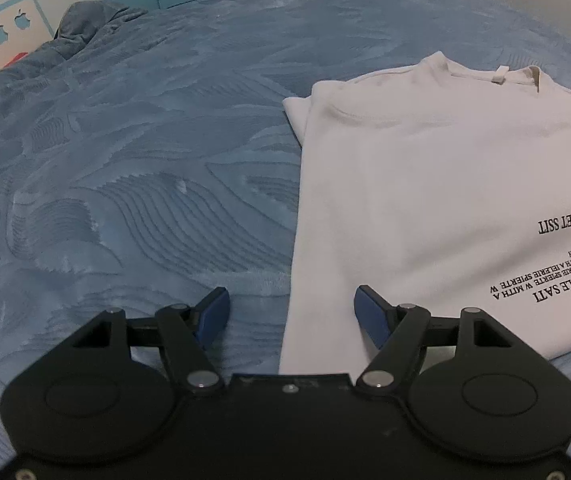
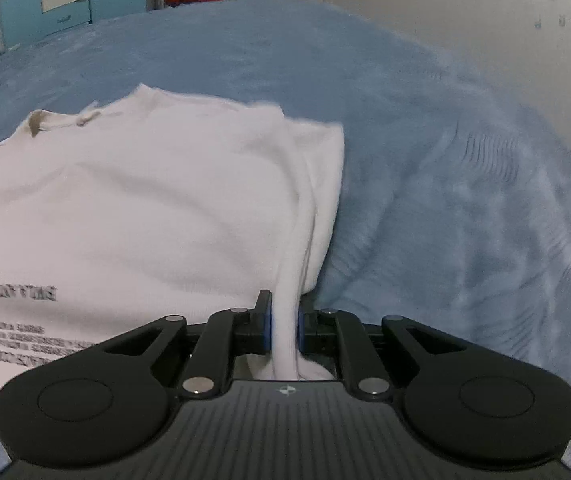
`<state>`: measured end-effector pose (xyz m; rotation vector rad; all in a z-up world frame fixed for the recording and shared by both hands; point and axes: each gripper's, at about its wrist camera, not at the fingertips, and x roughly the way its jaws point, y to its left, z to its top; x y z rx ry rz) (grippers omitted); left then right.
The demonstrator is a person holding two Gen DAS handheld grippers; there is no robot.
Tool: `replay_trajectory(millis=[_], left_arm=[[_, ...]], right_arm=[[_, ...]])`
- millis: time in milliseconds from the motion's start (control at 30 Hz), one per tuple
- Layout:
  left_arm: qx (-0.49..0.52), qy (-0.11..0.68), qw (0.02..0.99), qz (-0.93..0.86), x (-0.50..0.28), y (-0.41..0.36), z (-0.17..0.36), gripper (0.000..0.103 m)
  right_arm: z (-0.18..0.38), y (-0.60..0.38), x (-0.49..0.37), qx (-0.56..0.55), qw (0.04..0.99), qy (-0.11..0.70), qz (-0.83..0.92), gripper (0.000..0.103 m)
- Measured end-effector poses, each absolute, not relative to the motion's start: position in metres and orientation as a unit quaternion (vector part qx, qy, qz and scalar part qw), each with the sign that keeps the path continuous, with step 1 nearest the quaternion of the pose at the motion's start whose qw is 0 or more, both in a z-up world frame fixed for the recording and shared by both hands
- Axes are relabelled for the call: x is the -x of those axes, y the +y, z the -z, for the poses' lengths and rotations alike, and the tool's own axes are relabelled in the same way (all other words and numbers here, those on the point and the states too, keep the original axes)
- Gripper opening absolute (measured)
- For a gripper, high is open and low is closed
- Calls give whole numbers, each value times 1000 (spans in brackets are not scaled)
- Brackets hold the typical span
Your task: Fold small clothes
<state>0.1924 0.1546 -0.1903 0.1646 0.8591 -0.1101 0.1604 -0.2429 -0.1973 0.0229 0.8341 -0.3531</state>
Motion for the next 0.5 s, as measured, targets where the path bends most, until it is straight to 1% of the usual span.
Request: replay_trajectory(millis=[300, 500], left_arm=[[-70, 386, 918, 58, -185, 168, 163, 70], [-55, 374, 924, 59, -185, 184, 152, 70]], right_arm=[[135, -184, -173, 28, 927, 355, 116, 12], [109, -128, -199, 55, 936, 341, 60, 12]])
